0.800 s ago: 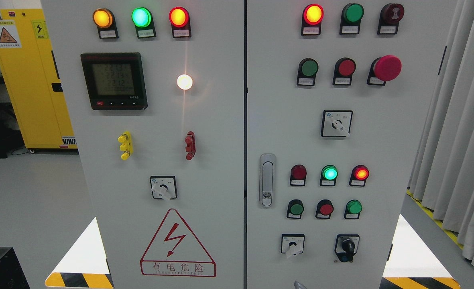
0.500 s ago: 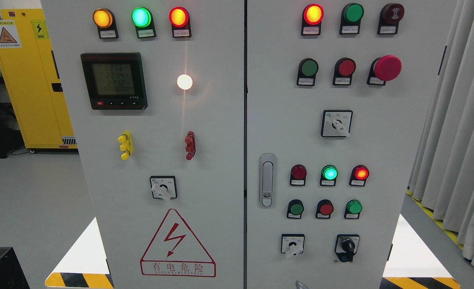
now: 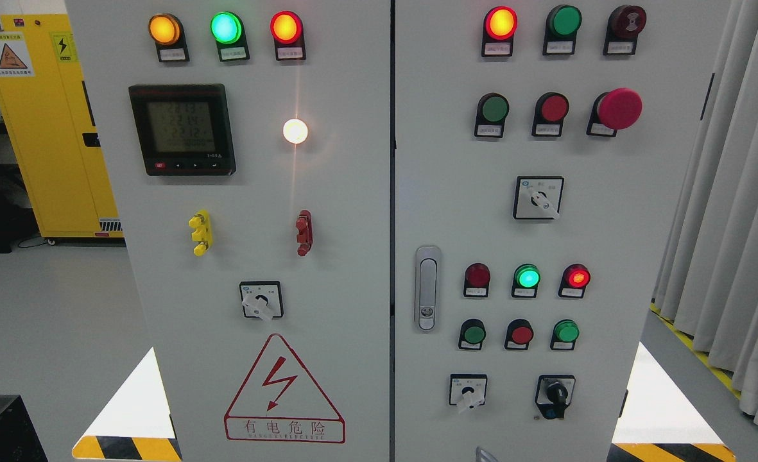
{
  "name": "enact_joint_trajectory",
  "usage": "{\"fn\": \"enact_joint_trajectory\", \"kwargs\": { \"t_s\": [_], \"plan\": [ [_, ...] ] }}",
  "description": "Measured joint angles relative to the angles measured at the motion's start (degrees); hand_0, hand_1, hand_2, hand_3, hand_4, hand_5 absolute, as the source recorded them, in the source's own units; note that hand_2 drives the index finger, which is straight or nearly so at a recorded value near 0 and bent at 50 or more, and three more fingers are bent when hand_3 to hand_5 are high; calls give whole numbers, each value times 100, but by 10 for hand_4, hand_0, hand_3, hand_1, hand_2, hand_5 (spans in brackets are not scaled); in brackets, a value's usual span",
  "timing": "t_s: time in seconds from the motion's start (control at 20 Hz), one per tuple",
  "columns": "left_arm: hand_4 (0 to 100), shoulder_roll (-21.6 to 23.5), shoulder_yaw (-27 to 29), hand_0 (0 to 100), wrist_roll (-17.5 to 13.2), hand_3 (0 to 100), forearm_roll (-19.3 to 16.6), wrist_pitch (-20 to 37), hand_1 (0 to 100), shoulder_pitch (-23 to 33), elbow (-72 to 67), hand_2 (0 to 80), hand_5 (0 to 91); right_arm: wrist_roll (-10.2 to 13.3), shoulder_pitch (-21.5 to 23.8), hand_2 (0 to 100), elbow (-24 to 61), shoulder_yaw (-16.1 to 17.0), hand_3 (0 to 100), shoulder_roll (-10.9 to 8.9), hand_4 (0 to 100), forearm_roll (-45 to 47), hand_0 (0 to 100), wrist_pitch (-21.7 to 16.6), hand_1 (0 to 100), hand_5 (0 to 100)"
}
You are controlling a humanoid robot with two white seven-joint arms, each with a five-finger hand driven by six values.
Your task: Press green start button
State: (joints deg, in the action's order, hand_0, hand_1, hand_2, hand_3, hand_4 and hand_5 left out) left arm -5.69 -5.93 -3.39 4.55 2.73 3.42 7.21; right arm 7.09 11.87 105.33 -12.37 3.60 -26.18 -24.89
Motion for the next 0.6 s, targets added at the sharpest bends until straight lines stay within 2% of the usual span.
{"fn": "enact_joint_trajectory", "kwargs": {
  "t_s": [0.05, 0.1, 0.15, 0.2, 0.35, 0.6],
  "plan": [
    [0, 0, 0, 120, 0, 0, 0, 0, 556, 0, 0, 0, 0, 69, -8, 0, 6, 23, 711, 5, 820, -157, 520, -1, 823, 808],
    [0, 0, 1, 120, 0, 0, 1, 0, 556, 0, 0, 0, 0, 141, -11, 0, 11, 48, 765, 12, 873, -314, 513, -5, 825, 862],
    [0, 0, 1, 120, 0, 0, 2, 0, 556, 0, 0, 0, 0, 201, -15, 0, 17, 74, 778, 19, 884, -482, 501, -5, 828, 883],
    [0, -1, 1, 120, 0, 0, 2, 0, 556, 0, 0, 0, 0, 246, -20, 0, 24, 97, 816, 27, 915, -658, 484, -5, 835, 949],
    [0, -1, 2, 120, 0, 0, 2, 0, 556, 0, 0, 0, 0, 315, -48, 0, 51, 172, 845, 55, 929, -1219, 514, -6, 842, 1000],
    [0, -1, 1, 120, 0, 0, 2, 0, 556, 0, 0, 0, 0, 336, -151, 0, 125, 306, 872, 141, 926, -2319, 538, -9, 852, 1000]
  ]
}}
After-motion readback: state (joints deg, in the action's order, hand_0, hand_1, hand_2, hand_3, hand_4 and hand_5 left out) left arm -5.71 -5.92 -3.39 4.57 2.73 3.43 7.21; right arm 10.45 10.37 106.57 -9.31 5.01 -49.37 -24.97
